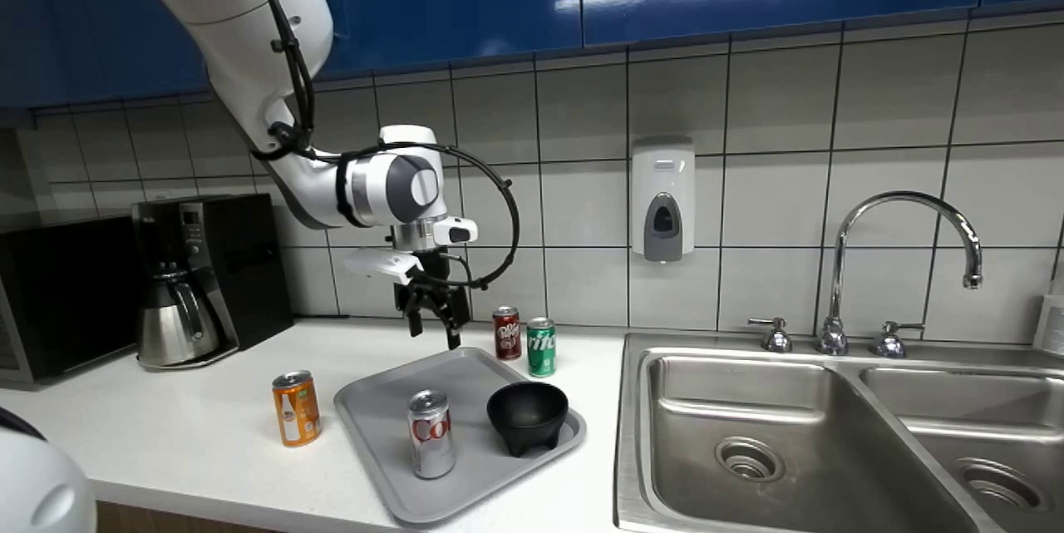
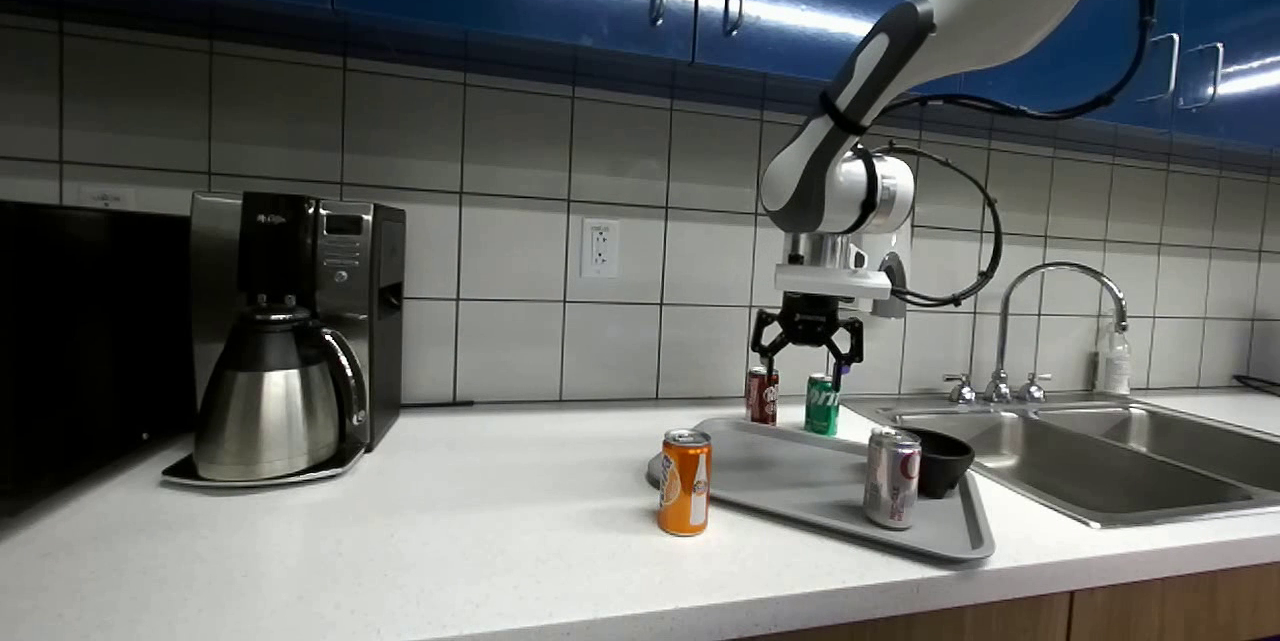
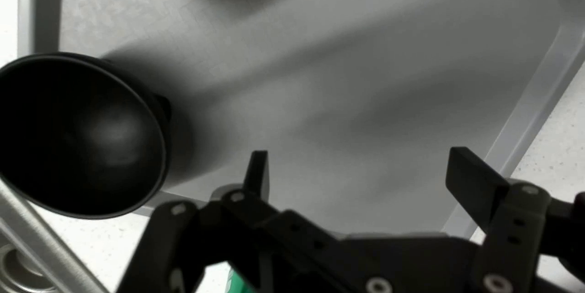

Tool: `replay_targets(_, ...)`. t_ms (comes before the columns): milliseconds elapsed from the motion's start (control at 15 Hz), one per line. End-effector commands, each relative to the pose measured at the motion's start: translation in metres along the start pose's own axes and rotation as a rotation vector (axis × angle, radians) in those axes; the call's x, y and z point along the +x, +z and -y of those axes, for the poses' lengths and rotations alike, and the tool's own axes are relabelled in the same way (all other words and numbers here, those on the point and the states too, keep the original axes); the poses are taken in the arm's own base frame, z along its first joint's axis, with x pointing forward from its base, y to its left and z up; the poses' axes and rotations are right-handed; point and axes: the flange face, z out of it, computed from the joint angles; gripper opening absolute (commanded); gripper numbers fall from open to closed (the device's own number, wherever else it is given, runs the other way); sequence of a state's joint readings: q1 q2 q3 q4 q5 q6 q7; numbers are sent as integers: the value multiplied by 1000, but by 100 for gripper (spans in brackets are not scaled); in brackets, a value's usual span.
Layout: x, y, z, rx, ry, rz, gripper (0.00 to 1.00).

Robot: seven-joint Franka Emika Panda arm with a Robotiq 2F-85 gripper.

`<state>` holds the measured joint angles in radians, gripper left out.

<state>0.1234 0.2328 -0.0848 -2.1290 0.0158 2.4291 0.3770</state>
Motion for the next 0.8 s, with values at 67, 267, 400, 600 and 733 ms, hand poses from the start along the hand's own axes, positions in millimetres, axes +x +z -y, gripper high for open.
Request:
replay_targets(67, -22, -8, -11, 2, -12, 2, 100)
replay_targets(267, -35, -7, -17, -2, -9, 15, 100)
replay_targets(400, -41, -5, -21, -9, -1, 27, 100)
replay_targets(600, -48, 2, -31, -18, 22, 48, 100)
replay_targets(733, -49, 5, -38, -25, 38, 59, 100)
